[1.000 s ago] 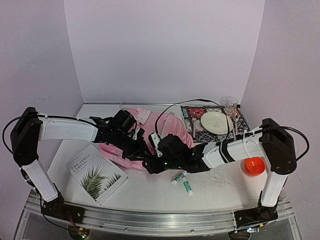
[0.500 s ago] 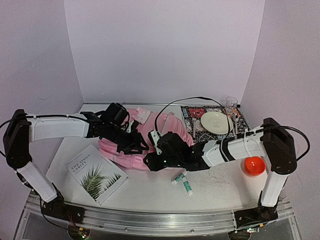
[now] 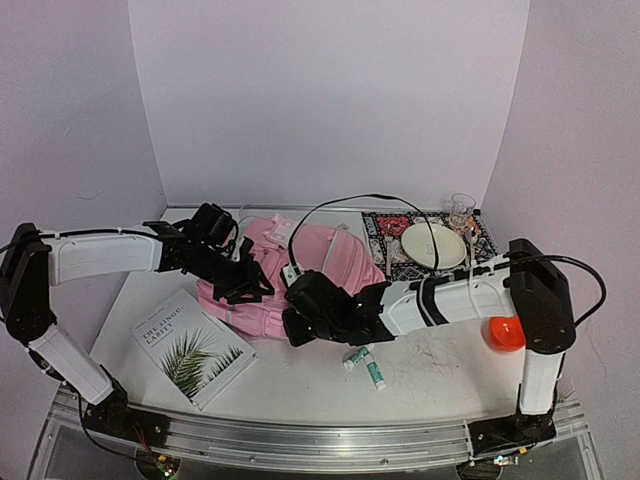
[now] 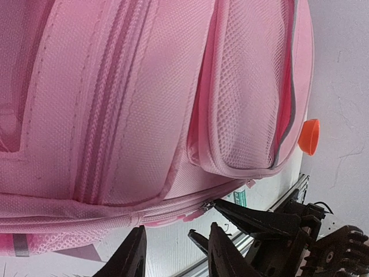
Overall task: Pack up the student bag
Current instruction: Grab the second largest pocket of the student bag.
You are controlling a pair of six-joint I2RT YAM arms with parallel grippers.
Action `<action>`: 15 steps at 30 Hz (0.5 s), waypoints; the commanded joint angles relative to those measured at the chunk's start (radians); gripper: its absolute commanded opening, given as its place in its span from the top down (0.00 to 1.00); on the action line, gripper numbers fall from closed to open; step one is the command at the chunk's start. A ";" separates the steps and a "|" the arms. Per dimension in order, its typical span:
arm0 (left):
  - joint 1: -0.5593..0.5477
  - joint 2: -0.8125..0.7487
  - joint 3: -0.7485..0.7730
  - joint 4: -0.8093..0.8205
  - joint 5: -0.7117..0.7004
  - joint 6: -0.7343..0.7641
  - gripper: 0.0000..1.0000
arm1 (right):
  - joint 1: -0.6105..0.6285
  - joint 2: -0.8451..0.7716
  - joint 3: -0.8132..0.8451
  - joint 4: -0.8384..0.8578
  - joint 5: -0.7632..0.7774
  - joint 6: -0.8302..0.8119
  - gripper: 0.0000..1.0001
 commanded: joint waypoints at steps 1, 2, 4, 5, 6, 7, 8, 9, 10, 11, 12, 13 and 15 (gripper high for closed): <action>0.001 0.009 0.003 -0.011 -0.038 0.037 0.62 | 0.018 0.032 0.066 -0.140 0.157 0.008 0.67; 0.001 0.015 0.006 -0.011 -0.041 0.040 0.62 | 0.021 0.038 0.075 -0.154 0.171 0.012 0.68; 0.001 0.026 0.013 -0.012 -0.044 0.044 0.62 | 0.026 0.051 0.091 -0.173 0.193 0.021 0.71; 0.001 0.030 0.015 -0.013 -0.046 0.045 0.62 | 0.027 0.058 0.099 -0.178 0.196 0.022 0.72; 0.001 0.033 0.017 -0.013 -0.050 0.045 0.62 | 0.027 0.064 0.108 -0.182 0.199 0.024 0.72; 0.001 0.035 0.018 -0.013 -0.053 0.046 0.62 | 0.030 0.072 0.118 -0.187 0.203 0.026 0.72; 0.001 0.038 0.019 -0.013 -0.056 0.046 0.62 | 0.032 0.078 0.127 -0.190 0.204 0.028 0.73; 0.001 0.040 0.019 -0.013 -0.058 0.046 0.62 | 0.034 0.084 0.136 -0.192 0.204 0.031 0.73; 0.001 0.041 0.018 -0.013 -0.059 0.046 0.62 | 0.036 0.091 0.146 -0.193 0.202 0.035 0.72; 0.001 0.042 0.017 -0.013 -0.059 0.045 0.62 | 0.039 0.098 0.157 -0.193 0.196 0.036 0.70; 0.001 0.044 0.015 -0.013 -0.059 0.044 0.61 | 0.042 0.105 0.170 -0.193 0.190 0.037 0.67; 0.000 0.046 0.013 -0.013 -0.060 0.044 0.61 | 0.047 0.114 0.185 -0.193 0.186 0.037 0.65; 0.001 0.047 0.011 -0.013 -0.064 0.044 0.61 | 0.053 0.133 0.210 -0.196 0.194 0.044 0.62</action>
